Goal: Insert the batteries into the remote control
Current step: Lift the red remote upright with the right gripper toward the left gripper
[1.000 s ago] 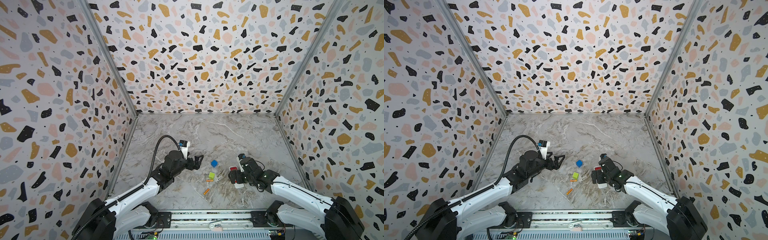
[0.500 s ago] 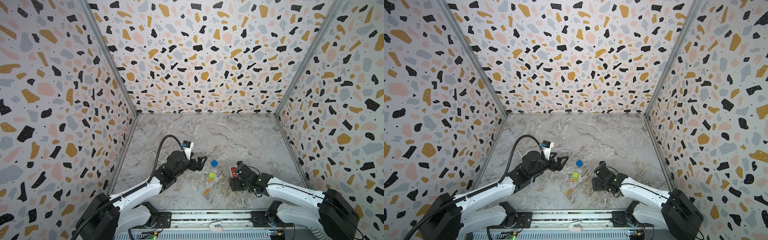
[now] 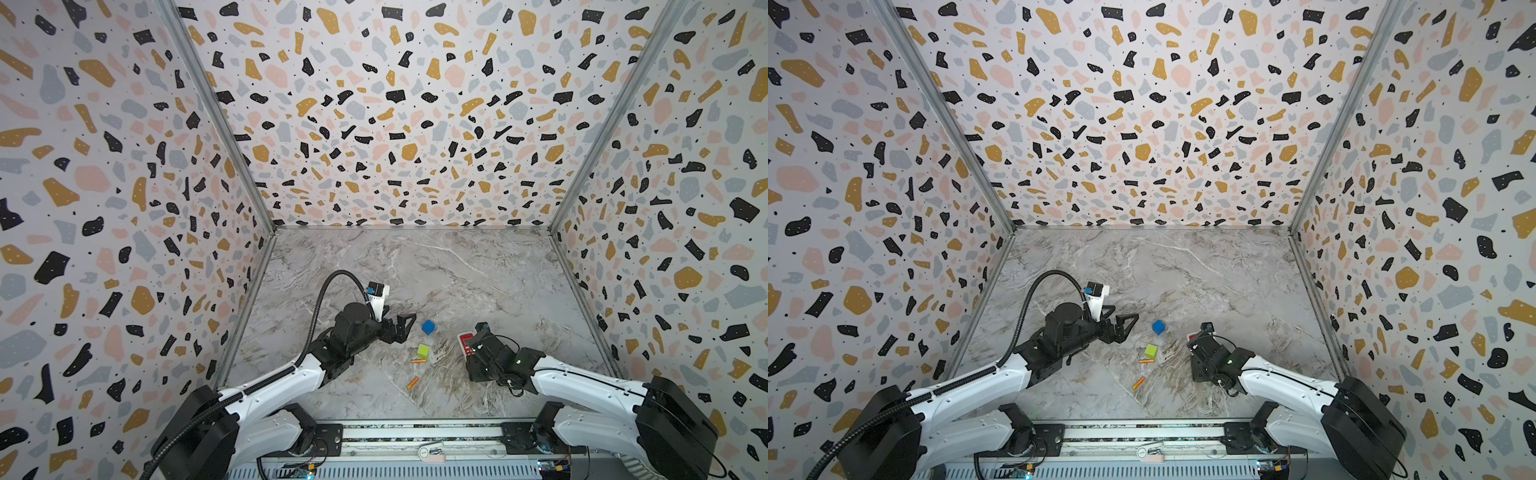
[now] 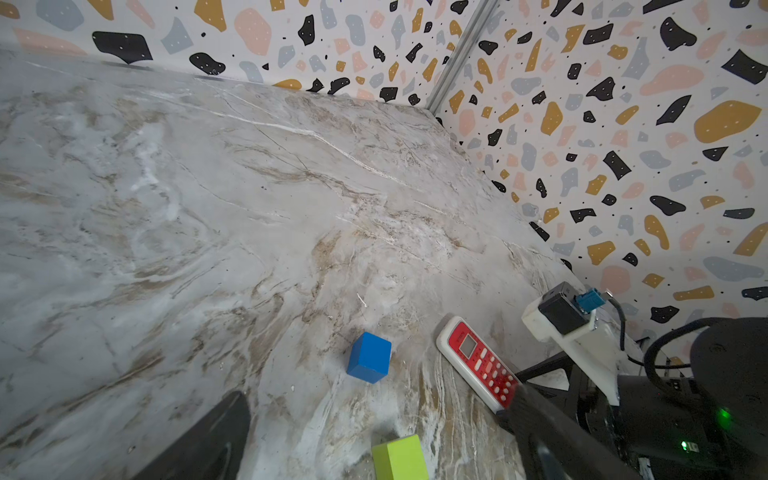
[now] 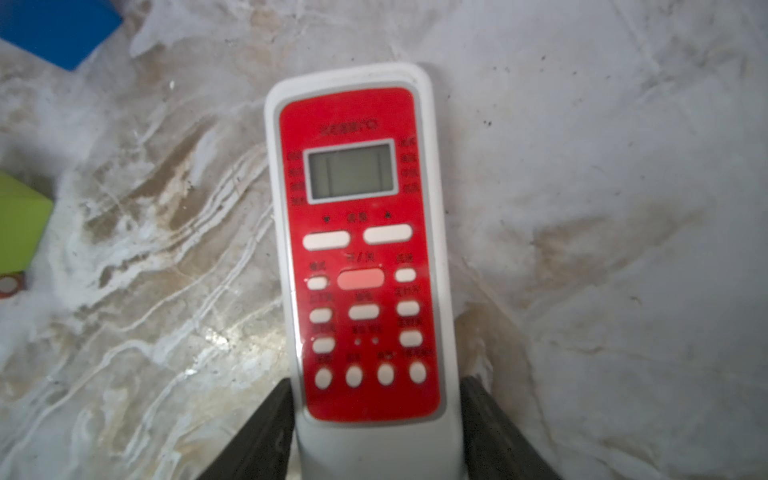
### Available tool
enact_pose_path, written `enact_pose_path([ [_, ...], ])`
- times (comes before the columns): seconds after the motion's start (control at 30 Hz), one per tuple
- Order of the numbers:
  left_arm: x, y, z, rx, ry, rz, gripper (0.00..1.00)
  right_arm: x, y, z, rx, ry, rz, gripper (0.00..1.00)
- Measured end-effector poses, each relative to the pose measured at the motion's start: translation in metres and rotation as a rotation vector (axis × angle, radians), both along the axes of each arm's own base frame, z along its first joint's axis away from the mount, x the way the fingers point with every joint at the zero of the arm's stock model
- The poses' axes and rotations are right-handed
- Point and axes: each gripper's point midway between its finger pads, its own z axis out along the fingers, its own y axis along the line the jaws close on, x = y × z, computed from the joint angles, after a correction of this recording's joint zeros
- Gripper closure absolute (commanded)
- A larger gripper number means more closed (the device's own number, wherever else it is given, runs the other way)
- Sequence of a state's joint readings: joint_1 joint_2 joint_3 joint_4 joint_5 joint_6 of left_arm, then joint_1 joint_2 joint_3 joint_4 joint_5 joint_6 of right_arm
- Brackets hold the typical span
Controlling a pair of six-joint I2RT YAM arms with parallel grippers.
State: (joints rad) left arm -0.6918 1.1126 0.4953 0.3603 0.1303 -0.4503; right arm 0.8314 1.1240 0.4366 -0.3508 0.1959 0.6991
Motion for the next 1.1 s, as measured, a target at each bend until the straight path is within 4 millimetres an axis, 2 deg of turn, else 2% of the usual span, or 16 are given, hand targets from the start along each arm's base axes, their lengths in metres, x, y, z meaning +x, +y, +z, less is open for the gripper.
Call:
enact_pose_path([
  [0.17, 0.000, -0.001, 0.002, -0.011, -0.001, -0.001, 0.00, 0.000, 0.002, 0.000, 0.002, -0.006, 0.006, 0.58],
  [0.33, -0.001, -0.002, 0.002, -0.016, 0.004, -0.011, 0.00, -0.001, 0.005, 0.001, 0.011, -0.016, 0.022, 0.78],
  [0.43, -0.004, -0.005, 0.003, -0.023, 0.006, -0.030, 0.01, -0.002, 0.013, 0.010, 0.043, -0.047, 0.069, 0.86],
  [0.5, -0.008, -0.008, 0.006, -0.040, 0.007, -0.059, 0.00, 0.000, 0.026, 0.028, 0.113, -0.101, 0.117, 0.88],
  [0.57, -0.011, -0.014, 0.013, -0.071, -0.001, -0.093, 0.01, 0.004, 0.041, 0.054, 0.213, -0.180, 0.170, 0.90],
  [0.7, -0.022, -0.027, 0.038, -0.173, -0.030, -0.181, 0.00, 0.007, 0.071, 0.113, 0.391, -0.322, 0.296, 0.93],
  [0.83, -0.031, -0.034, 0.059, -0.250, -0.058, -0.248, 0.00, 0.002, 0.099, 0.154, 0.515, -0.392, 0.436, 0.94],
  [0.97, -0.042, -0.037, 0.082, -0.320, -0.099, -0.308, 0.01, -0.012, 0.119, 0.180, 0.630, -0.426, 0.571, 0.94],
  [1.1, -0.055, -0.035, 0.107, -0.376, -0.158, -0.356, 0.00, -0.020, 0.127, 0.199, 0.709, -0.446, 0.653, 0.95],
])
